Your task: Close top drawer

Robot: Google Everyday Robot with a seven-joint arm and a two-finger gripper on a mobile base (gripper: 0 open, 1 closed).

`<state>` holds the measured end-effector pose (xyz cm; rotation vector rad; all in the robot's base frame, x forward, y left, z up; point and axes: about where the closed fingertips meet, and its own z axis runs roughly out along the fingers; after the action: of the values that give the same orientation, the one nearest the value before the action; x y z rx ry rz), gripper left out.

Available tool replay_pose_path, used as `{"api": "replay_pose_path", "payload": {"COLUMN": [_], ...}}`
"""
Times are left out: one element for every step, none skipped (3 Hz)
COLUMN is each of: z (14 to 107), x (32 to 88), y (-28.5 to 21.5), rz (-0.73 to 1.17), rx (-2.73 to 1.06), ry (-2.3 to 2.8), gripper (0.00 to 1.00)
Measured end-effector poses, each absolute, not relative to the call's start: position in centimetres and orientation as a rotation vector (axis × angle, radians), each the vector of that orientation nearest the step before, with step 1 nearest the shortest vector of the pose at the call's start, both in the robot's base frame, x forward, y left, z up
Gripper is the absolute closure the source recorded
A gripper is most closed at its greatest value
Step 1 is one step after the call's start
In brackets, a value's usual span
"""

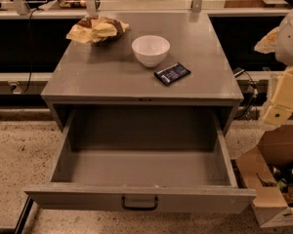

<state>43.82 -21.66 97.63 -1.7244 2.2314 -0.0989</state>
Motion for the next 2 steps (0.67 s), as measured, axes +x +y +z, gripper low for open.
{"api": "replay_pose_path", "payload": {"z": [97.6,96.2], "x": [43.8,43.8], "y": [-21.7,-20.5], "rz": [-0.099,-0.09], "rx": [-1.724,-1.729], "ry": [2.231,2.189], "gripper": [0.0,0.0]}}
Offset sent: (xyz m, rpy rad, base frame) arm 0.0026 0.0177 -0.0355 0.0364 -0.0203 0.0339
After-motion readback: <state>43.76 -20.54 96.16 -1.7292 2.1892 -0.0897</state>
